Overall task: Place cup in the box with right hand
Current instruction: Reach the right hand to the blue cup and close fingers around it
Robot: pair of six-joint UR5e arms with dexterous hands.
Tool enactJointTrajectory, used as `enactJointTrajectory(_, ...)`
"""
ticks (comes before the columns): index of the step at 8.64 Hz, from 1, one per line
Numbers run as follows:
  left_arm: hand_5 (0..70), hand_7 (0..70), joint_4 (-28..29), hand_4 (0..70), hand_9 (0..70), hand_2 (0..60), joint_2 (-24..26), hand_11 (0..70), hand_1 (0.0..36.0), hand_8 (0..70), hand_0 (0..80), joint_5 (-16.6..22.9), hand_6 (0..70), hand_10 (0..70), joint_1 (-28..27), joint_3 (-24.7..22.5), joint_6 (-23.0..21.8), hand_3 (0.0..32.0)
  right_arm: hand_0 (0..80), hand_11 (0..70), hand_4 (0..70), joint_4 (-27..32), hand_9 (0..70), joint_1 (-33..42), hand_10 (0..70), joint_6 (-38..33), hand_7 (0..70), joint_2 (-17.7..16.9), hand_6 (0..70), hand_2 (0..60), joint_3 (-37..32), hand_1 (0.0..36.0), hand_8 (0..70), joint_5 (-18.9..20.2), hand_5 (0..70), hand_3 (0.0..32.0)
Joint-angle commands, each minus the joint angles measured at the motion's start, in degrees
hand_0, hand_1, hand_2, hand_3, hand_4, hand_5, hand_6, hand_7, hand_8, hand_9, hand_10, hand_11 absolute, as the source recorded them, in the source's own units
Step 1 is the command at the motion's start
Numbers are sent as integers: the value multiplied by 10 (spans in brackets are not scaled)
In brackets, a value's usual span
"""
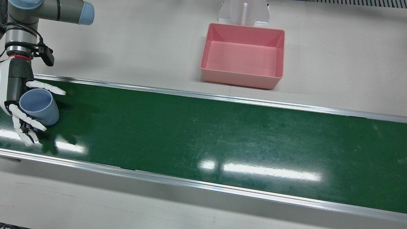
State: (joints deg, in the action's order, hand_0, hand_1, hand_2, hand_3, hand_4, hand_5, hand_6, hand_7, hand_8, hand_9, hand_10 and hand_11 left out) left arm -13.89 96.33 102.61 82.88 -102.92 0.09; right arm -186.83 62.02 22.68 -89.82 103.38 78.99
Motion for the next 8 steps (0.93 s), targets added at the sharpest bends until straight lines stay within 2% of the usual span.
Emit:
enactJointTrajectory(1, 0, 0, 0, 0, 0, 0, 0, 0, 0, 0, 0, 0, 0, 0, 0, 0, 0, 0, 716, 500, 308, 0, 700, 1, 326, -5, 700, 0, 329, 600, 0, 360, 454, -16, 198, 0)
enactJointTrajectory(2, 0, 0, 0, 0, 0, 0, 0, 0, 0, 0, 0, 0, 0, 0, 0, 0, 0, 0, 739, 528, 307, 0, 700, 7, 348, -13, 700, 0, 346, 600, 3, 360, 477, -16, 203, 0)
enactJointTrajectory(3, 0, 0, 0, 0, 0, 0, 0, 0, 0, 0, 0, 0, 0, 0, 0, 0, 0, 0, 704, 514, 264, -1, 700, 17, 337, -34, 700, -1, 337, 600, 26, 360, 464, -19, 201, 0)
enactJointTrajectory(4, 0, 0, 0, 0, 0, 0, 0, 0, 0, 0, 0, 0, 0, 0, 0, 0, 0, 0, 739, 485, 291, -8, 697, 27, 314, -44, 700, -1, 328, 600, 63, 360, 444, -26, 198, 0)
enactJointTrajectory(6, 0, 0, 0, 0, 0, 0, 0, 0, 0, 0, 0, 0, 0, 0, 0, -1, 0, 0, 582, 449, 227, -88, 670, 24, 288, -42, 700, 5, 291, 600, 161, 360, 418, -26, 180, 0)
enactJointTrajectory(8, 0, 0, -1, 0, 0, 0, 0, 0, 0, 0, 0, 0, 0, 0, 0, 0, 0, 0, 624, 421, 302, -101, 653, -21, 266, -40, 700, 8, 290, 600, 216, 360, 406, -26, 177, 0)
